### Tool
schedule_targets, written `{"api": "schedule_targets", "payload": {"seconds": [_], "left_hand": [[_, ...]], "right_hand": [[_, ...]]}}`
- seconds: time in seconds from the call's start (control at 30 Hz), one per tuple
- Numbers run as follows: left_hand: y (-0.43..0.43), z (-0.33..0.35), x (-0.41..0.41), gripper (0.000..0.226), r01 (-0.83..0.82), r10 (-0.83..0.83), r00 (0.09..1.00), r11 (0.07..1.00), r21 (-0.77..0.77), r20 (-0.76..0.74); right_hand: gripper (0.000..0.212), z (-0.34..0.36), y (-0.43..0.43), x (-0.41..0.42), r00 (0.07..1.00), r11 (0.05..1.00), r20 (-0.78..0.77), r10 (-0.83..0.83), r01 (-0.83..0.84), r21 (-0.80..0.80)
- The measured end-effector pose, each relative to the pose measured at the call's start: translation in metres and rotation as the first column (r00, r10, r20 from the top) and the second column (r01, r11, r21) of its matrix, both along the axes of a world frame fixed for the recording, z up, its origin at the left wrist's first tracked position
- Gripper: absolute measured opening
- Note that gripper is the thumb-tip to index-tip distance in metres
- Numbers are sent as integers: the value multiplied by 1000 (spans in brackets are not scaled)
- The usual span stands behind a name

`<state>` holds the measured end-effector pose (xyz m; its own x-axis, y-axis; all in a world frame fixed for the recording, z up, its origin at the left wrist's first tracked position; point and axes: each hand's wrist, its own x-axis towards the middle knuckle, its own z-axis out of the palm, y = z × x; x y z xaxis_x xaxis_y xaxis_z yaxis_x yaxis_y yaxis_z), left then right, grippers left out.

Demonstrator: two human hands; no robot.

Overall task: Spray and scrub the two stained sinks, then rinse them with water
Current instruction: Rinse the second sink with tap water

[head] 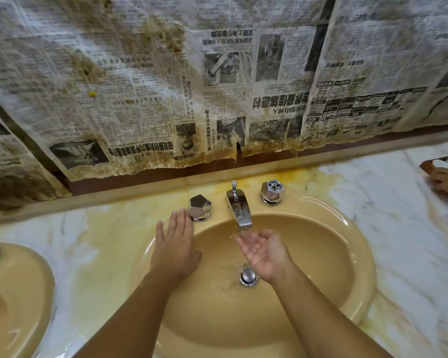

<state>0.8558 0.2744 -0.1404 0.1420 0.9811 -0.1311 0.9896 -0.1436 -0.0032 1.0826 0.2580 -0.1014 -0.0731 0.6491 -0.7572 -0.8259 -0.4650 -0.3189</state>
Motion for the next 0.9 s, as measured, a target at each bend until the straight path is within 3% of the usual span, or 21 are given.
{"api": "schedule_targets", "payload": {"seconds": [0.13,0.2,0.27,0.3,0.37,0.43,0.47,0.5,0.53,0.6,0.67,0.73,0.77,0.9], "left_hand": [[0,2,0,97,2,-2,1000,1000,-2,8],[0,1,1,99,-1,0,1000,1000,4,9],[0,2,1,100,-5,5,1000,1000,2,2],[0,2,2,100,-6,6,1000,1000,-5,3],[1,3,2,101,-6,6,1000,999,-32,3],[2,5,1,102,-5,6,1000,998,-60,14],[2,6,0,102,-4,6,1000,998,-66,23],[3,7,-1,102,-1,3,1000,998,-68,28],[2,7,-2,102,3,-1,1000,997,-71,25],[2,5,-1,101,10,-9,1000,998,-64,14],[3,5,-2,100,12,-12,1000,998,-55,7],[5,5,-3,98,26,-26,1000,998,-57,4],[5,4,-4,96,36,-36,999,998,-54,5],[8,-2,-7,88,47,-48,998,998,35,40]], "right_hand": [[29,10,-6,15,998,998,51,-35,32,51],[29,24,-5,22,975,986,192,-115,89,142],[32,48,3,14,882,946,440,-170,21,322],[32,59,8,5,772,910,614,-161,-125,396],[31,71,21,-11,364,761,924,-117,-565,319],[37,61,36,-14,-136,481,984,-112,-874,-66],[42,54,41,-11,-291,381,949,-117,-896,-228],[46,46,44,-7,-347,339,931,-111,-894,-293],[47,41,44,-4,-336,344,936,-108,-896,-282],[47,31,37,-6,-199,437,974,-109,-889,-133],[44,21,19,-13,56,581,995,-83,-809,93],[41,11,-1,-13,265,643,958,-107,-717,270],[40,7,-8,-9,276,643,953,-125,-709,289],[38,15,13,14,139,697,978,-157,-686,209]]}}
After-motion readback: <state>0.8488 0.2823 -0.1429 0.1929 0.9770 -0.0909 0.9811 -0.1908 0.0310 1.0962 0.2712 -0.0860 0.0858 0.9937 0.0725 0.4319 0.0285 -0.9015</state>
